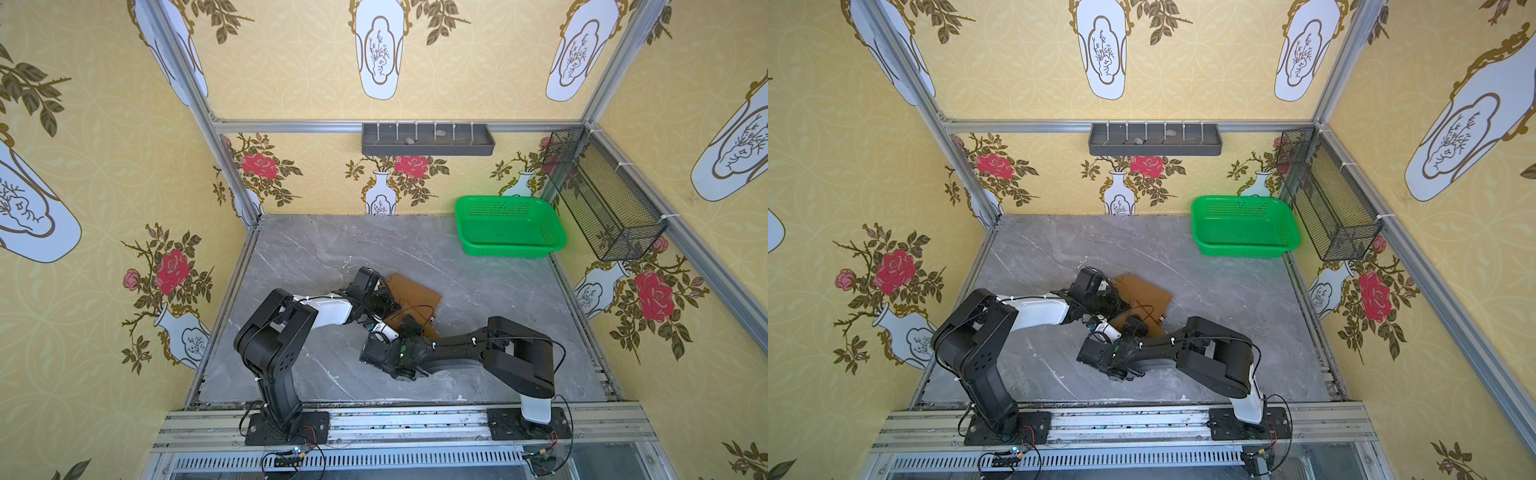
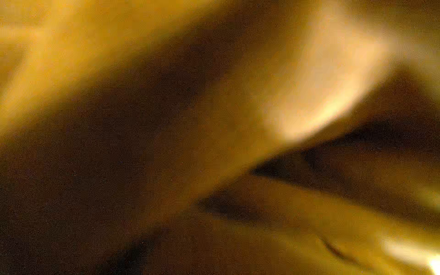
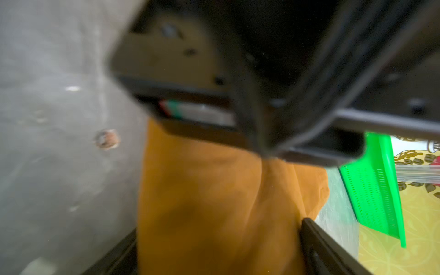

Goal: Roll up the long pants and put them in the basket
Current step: Roll the long pant at the center of the board.

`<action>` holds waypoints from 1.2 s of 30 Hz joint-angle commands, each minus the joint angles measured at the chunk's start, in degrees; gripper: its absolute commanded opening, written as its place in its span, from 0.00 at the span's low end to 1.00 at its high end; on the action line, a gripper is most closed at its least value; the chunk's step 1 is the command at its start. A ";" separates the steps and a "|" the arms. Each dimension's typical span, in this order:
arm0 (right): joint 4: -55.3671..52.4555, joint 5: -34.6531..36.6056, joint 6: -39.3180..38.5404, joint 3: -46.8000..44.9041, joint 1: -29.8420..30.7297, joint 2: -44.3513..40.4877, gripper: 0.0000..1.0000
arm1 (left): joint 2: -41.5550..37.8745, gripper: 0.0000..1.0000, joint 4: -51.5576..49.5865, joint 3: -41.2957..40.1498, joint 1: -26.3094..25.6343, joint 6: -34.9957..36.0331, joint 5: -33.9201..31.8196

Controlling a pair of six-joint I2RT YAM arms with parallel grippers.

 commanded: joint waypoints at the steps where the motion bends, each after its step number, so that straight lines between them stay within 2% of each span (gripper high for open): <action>1: -4.69 -13.20 -4.64 -0.92 -2.35 1.76 0.52 | 1.92 0.03 -26.17 -2.33 0.03 0.50 -7.02; 2: -5.34 -15.48 -4.51 -0.80 -2.75 2.17 0.35 | 1.87 0.03 -26.25 -2.20 0.05 0.48 -6.73; 3: -6.04 -17.55 -4.68 -0.52 -2.98 2.43 0.23 | 1.69 0.03 -26.25 -2.16 0.03 0.72 -6.47; 4: -7.17 -19.04 -4.34 -0.14 -2.97 2.67 0.13 | 1.17 0.03 -26.66 -2.06 0.11 0.83 -6.12; 5: -7.53 -22.03 -4.47 -0.06 -3.12 2.37 0.09 | 0.27 0.03 -26.72 -1.97 0.12 1.04 -5.59; 8: -10.81 -32.50 -2.24 1.69 -4.89 1.58 0.08 | -4.14 0.03 -27.34 -0.86 0.29 2.76 -3.42; 12: -11.02 -45.76 0.75 1.70 -7.26 -2.18 0.12 | -13.81 0.06 -32.69 2.87 0.45 4.56 -3.50; 16: -9.98 -62.01 2.72 1.78 -11.21 -4.19 0.14 | -23.55 0.09 -38.62 6.29 0.80 4.71 -6.85; 22: -4.85 -80.30 7.94 0.23 -19.53 -2.15 0.15 | -32.22 0.13 -43.10 6.69 1.86 4.26 -10.43; 27: -5.78 -81.31 7.73 2.72 -20.34 0.99 0.15 | -35.57 0.13 -44.38 3.39 2.40 2.83 -11.09; 31: -8.16 -77.89 5.79 5.12 -17.90 2.54 0.14 | -38.31 0.13 -44.71 0.70 2.58 2.06 -11.15; 33: -8.25 -78.40 5.72 5.35 -17.57 2.93 0.14 | -39.66 0.13 -45.83 -0.29 2.58 1.63 -11.27; 36: -8.43 -79.10 5.51 5.98 -17.38 3.41 0.14 | -43.87 0.10 -49.83 -2.52 2.53 -0.36 -14.13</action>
